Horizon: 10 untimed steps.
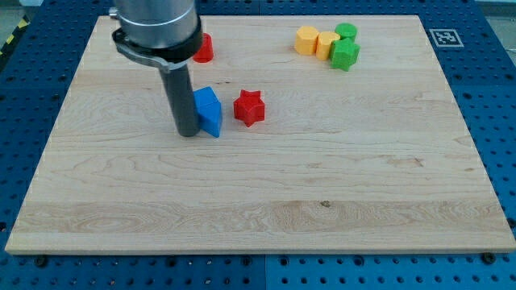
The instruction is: Push blue cube up slightly right
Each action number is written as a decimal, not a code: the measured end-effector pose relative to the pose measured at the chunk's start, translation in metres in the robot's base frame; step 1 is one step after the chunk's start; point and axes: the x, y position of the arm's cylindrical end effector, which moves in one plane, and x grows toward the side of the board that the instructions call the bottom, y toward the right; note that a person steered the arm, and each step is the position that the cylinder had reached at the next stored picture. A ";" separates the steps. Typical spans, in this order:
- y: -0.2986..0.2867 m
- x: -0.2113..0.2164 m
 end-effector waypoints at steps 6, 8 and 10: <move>0.025 -0.014; -0.002 -0.023; -0.013 -0.032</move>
